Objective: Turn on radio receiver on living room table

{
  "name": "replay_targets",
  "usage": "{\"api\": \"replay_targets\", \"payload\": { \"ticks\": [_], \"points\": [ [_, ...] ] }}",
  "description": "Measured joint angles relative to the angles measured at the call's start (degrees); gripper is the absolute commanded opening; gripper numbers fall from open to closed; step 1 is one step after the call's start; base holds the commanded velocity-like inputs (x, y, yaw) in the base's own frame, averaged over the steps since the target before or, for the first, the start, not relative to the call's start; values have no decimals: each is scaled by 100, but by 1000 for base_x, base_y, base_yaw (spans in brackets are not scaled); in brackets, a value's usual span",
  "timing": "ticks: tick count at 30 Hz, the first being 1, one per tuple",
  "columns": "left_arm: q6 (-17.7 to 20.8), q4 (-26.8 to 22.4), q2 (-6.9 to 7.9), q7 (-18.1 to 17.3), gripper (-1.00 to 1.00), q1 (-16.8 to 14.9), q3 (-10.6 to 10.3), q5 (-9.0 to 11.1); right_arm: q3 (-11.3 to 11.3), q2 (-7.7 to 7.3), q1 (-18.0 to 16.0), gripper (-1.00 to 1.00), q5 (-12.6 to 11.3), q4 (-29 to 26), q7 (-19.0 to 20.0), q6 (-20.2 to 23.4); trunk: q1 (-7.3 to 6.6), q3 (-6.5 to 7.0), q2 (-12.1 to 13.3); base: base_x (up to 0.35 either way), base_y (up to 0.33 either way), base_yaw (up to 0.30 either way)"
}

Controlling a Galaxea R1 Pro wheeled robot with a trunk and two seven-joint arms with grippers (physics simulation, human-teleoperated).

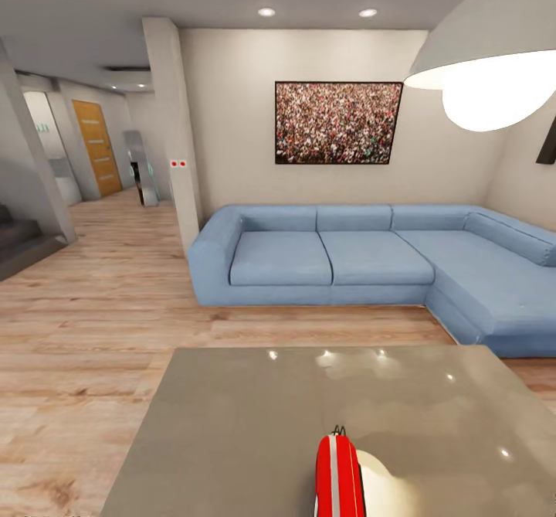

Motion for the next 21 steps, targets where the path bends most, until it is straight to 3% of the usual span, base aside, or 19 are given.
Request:
{"api": "replay_targets", "payload": {
  "ticks": [21],
  "points": [
    [18,-7,0,0,100,0,0,6,0,0,-1,100,0,0,-4,-7,-461,181,842,0,0,0]
  ]
}}
